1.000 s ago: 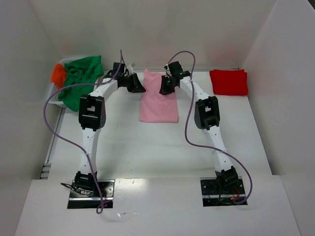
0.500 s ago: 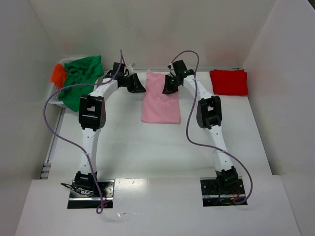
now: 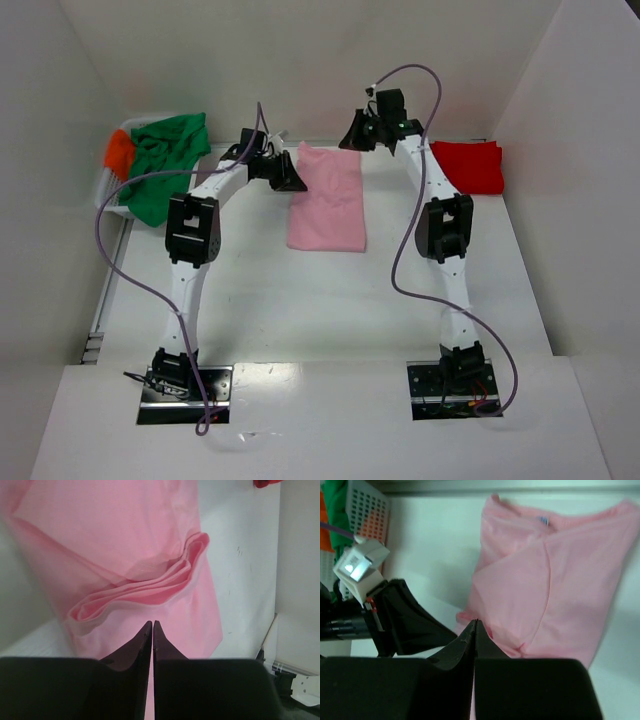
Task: Fold and stack the t-shirts
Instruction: Fold the folded rectangular tshirt in 1/3 of the way, then grab one side of the 2/3 rectangular tshirt with both arms, then fold the long partially folded tshirt into a neat square
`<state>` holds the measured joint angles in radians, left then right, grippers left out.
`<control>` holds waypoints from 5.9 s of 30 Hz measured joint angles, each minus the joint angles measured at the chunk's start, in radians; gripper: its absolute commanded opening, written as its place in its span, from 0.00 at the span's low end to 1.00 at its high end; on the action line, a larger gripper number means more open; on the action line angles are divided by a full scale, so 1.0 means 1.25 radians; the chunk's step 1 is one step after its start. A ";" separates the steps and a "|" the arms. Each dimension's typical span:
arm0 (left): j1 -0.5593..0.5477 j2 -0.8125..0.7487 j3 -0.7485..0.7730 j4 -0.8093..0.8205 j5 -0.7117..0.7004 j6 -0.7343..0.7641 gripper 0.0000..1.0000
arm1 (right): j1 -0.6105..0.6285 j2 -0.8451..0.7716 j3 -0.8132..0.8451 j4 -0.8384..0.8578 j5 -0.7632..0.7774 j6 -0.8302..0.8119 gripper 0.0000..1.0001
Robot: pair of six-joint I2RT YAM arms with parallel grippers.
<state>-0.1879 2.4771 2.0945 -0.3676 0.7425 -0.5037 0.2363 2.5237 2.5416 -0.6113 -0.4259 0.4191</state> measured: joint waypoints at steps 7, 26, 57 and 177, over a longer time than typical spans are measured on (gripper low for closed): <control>-0.040 0.000 -0.020 0.032 -0.041 -0.023 0.05 | 0.027 -0.154 -0.435 0.075 0.039 0.007 0.00; -0.021 0.000 -0.090 0.056 -0.180 -0.107 0.05 | 0.008 -0.166 -0.605 0.168 0.119 0.030 0.00; 0.001 -0.263 -0.227 0.042 -0.177 -0.012 0.83 | -0.023 -0.348 -0.622 0.182 0.143 0.003 0.86; 0.020 -0.314 -0.210 -0.142 -0.240 0.046 0.02 | 0.017 -0.403 -0.684 0.226 0.162 0.076 0.00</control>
<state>-0.1631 2.0842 1.8320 -0.5453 0.4419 -0.4461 0.2573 2.0201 1.6863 -0.3290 -0.2234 0.5140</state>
